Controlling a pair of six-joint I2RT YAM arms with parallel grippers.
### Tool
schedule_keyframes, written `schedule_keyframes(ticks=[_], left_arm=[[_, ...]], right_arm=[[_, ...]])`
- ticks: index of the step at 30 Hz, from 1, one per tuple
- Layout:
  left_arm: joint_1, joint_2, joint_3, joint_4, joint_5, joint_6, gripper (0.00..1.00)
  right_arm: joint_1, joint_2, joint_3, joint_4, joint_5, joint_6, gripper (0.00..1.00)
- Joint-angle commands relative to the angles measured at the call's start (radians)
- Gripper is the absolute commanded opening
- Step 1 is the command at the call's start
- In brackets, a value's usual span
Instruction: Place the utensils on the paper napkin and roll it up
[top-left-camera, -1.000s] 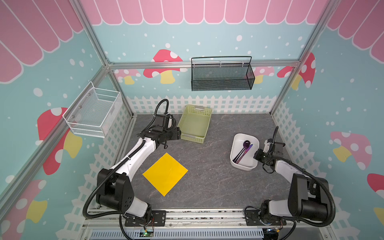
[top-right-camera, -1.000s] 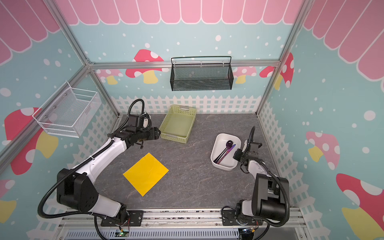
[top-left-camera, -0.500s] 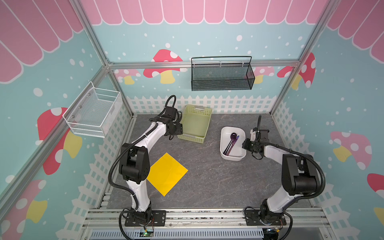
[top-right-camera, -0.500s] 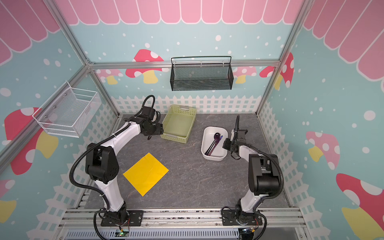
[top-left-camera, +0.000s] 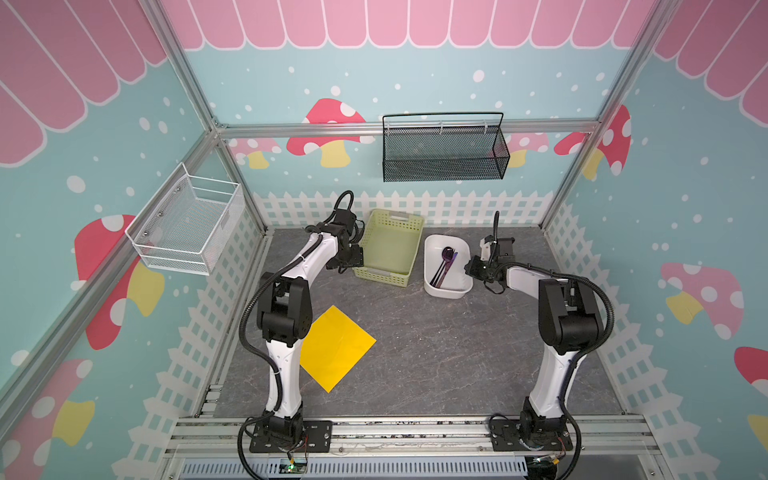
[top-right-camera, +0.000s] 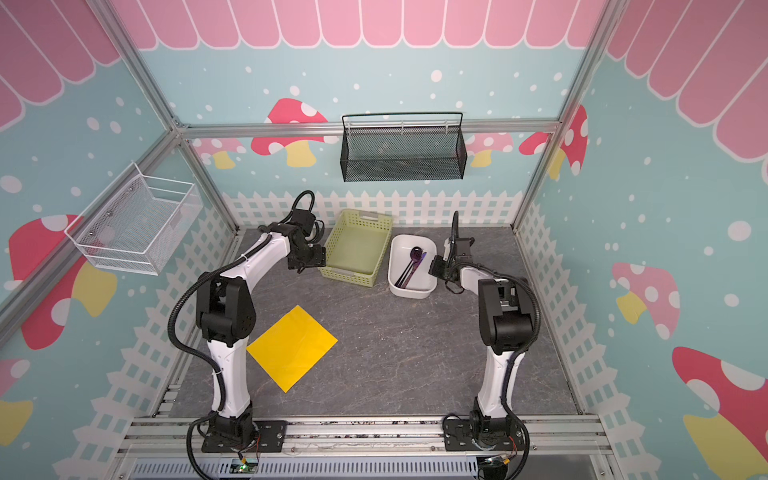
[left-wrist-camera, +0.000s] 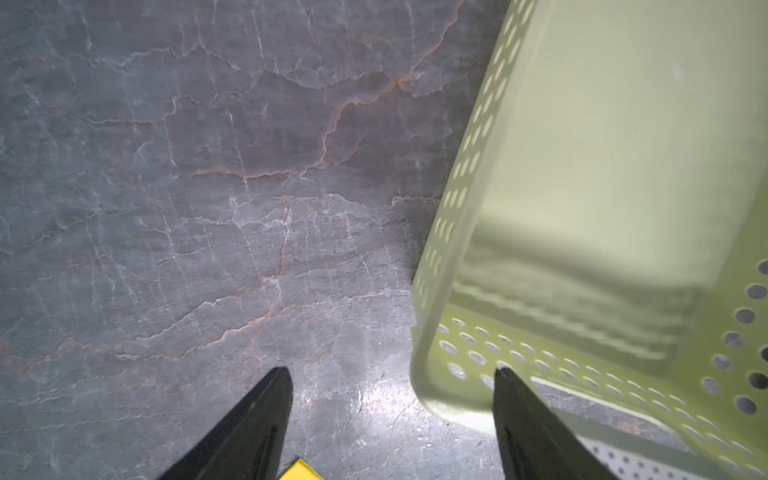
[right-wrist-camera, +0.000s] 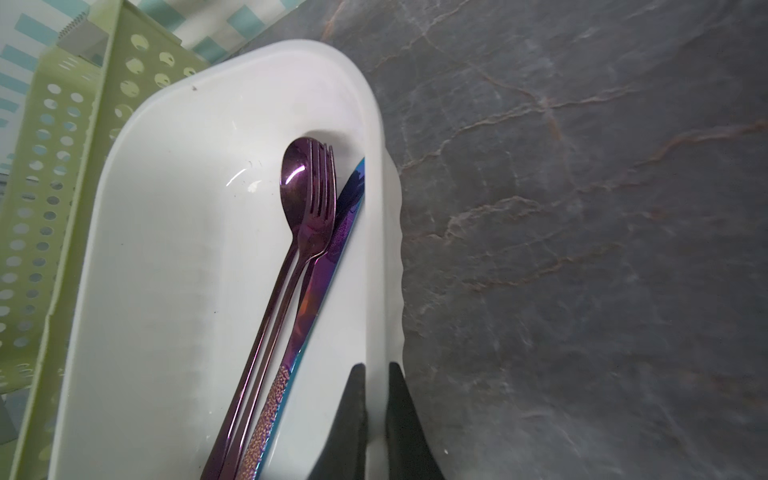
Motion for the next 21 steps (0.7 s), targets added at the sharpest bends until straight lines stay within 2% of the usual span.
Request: schedule_keyframes(ticks=[1, 14, 21], left_arm=[[0.011, 0.017, 0.003, -0.061, -0.033, 0.019, 0.77], [0.05, -0.146, -0.263, 0.002, -0.044, -0.009, 0.76], [0.082, -0.15, -0.277, 0.016, -0.042, 0.012, 0.73]], right_arm=[[0.03, 0.046, 0.067, -0.025, -0.032, 0.012, 0.0], [0.118, 0.12, 0.195, -0.081, -0.067, -0.008, 0.0], [0.12, 0.073, 0.182, -0.169, 0.079, -0.064, 0.0]])
